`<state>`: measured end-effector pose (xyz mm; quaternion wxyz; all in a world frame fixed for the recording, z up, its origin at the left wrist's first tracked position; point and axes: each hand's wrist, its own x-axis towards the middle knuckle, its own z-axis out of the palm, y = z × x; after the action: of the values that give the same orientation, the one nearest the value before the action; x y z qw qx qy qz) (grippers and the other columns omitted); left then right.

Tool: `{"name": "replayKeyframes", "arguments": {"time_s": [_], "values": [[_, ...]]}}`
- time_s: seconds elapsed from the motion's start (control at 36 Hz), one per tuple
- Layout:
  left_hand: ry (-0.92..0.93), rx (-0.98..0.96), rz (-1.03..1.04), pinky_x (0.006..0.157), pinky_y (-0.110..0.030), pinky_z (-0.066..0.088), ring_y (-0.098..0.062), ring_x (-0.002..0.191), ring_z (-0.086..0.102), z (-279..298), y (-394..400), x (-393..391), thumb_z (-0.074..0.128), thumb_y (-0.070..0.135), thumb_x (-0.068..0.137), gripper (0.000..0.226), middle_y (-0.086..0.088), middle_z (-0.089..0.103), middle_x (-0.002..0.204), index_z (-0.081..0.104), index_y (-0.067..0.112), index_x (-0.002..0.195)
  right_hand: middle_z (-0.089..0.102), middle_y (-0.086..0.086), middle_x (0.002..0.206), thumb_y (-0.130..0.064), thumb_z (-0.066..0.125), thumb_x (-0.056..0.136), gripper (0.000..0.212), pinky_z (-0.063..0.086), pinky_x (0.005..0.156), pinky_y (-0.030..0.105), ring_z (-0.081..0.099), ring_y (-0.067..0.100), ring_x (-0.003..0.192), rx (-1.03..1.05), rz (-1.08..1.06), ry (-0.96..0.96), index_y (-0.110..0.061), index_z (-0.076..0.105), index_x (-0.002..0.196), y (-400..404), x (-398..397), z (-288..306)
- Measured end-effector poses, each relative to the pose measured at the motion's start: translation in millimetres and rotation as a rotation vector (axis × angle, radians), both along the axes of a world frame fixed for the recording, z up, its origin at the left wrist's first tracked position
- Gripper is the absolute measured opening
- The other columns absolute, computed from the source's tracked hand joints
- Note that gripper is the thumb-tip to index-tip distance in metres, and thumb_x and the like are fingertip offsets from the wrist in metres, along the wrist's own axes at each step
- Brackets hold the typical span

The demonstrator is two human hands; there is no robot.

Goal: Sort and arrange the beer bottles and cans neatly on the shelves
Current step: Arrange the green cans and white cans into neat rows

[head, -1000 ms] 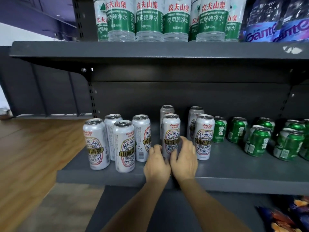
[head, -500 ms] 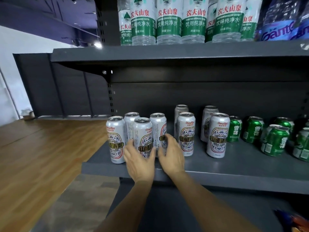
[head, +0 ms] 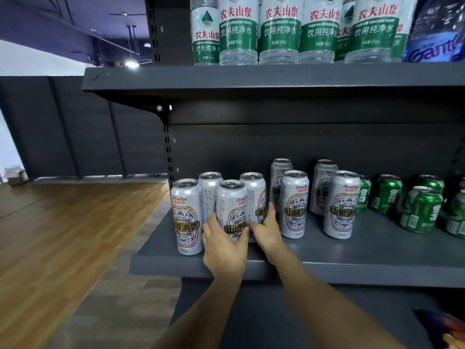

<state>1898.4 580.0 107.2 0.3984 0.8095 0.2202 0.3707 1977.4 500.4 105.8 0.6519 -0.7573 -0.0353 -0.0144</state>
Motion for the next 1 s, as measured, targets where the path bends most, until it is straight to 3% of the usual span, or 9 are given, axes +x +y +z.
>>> {"name": "replayKeyframes", "arguments": {"time_s": [0.11,0.17,0.25,0.39,0.53,0.67,0.78,0.89,1.0], "values": [[-0.025,0.021,-0.063,0.091,-0.041,0.046,-0.020,0.129,0.045,-2,5,0,0.076,0.046,0.075,0.083,0.000,0.046,0.136,0.037,0.015,0.142,0.048,0.002,0.143,-0.016,0.068,0.074,0.096,0.053,0.093,0.040,0.050,0.024,0.129,-0.023,0.028,-0.027,-0.024,0.014,0.153,1,9,-6],[-0.044,0.017,-0.081,0.092,-0.041,0.046,-0.022,0.130,0.045,-5,6,0,0.077,0.041,0.076,0.083,-0.001,0.046,0.139,0.036,0.014,0.143,0.045,0.003,0.145,-0.018,0.070,0.073,0.096,0.044,0.106,0.044,0.045,0.023,0.133,-0.092,0.001,-0.048,-0.020,0.017,0.153,0,11,-6],[-0.061,0.011,-0.115,0.092,-0.043,0.045,-0.025,0.130,0.044,-10,6,-1,0.076,0.035,0.077,0.081,-0.003,0.045,0.142,0.035,0.011,0.144,0.048,0.006,0.134,-0.025,0.074,0.072,0.082,0.042,0.106,0.048,0.046,0.028,0.128,-0.250,-0.082,-0.080,-0.017,0.036,0.144,-1,10,-3],[-0.112,0.023,-0.169,0.089,-0.044,0.046,-0.029,0.127,0.045,-15,9,-1,0.076,0.028,0.079,0.077,-0.009,0.045,0.137,0.038,0.007,0.142,0.046,0.011,0.128,-0.034,0.077,0.078,0.070,0.036,0.103,0.035,0.042,0.026,0.124,-0.409,-0.218,-0.190,-0.010,0.042,0.134,-4,0,3],[-0.135,0.045,-0.185,0.087,-0.045,0.048,-0.033,0.125,0.047,-20,9,1,0.075,0.027,0.080,0.076,-0.011,0.042,0.135,0.038,0.006,0.143,0.055,-0.002,0.123,-0.026,0.078,0.074,0.077,0.042,0.105,0.044,0.054,0.021,0.118,-0.161,-0.046,-0.089,-0.018,0.033,0.136,-5,-3,-2],[-0.132,0.079,-0.171,0.083,-0.047,0.050,-0.033,0.123,0.048,-19,7,1,0.051,0.053,0.079,0.081,-0.010,0.042,0.132,0.036,0.006,0.143,0.048,0.000,0.142,-0.028,0.078,0.072,0.104,0.036,0.110,0.045,0.044,0.023,0.133,-0.294,-0.016,-0.139,-0.022,0.013,0.153,-8,-2,-8],[-0.134,0.074,-0.169,0.082,-0.048,0.050,-0.035,0.123,0.048,-21,7,2,0.059,0.040,0.081,0.075,-0.012,0.043,0.132,0.037,0.004,0.143,0.042,0.007,0.139,-0.037,0.082,0.069,0.105,0.034,0.109,0.041,0.036,0.026,0.133,-0.378,-0.096,-0.188,-0.019,0.019,0.152,-11,-1,-8],[-0.132,0.084,-0.178,0.084,-0.050,0.049,-0.036,0.124,0.048,-24,8,4,0.071,0.025,0.083,0.073,-0.013,0.043,0.134,0.036,0.004,0.144,0.049,0.001,0.129,-0.038,0.070,0.065,0.086,0.035,0.110,0.044,0.043,0.019,0.125,-0.155,-0.031,-0.092,-0.029,0.033,0.142,-8,-5,-2],[-0.148,0.080,-0.172,0.084,-0.048,0.050,-0.033,0.123,0.048,-22,7,2,0.055,0.046,0.080,0.078,-0.010,0.043,0.133,0.037,0.006,0.144,0.061,-0.004,0.125,-0.034,0.071,0.059,0.094,0.048,0.100,0.037,0.058,0.014,0.116,0.032,0.085,-0.031,-0.028,0.030,0.143,-8,-2,-4]]}}
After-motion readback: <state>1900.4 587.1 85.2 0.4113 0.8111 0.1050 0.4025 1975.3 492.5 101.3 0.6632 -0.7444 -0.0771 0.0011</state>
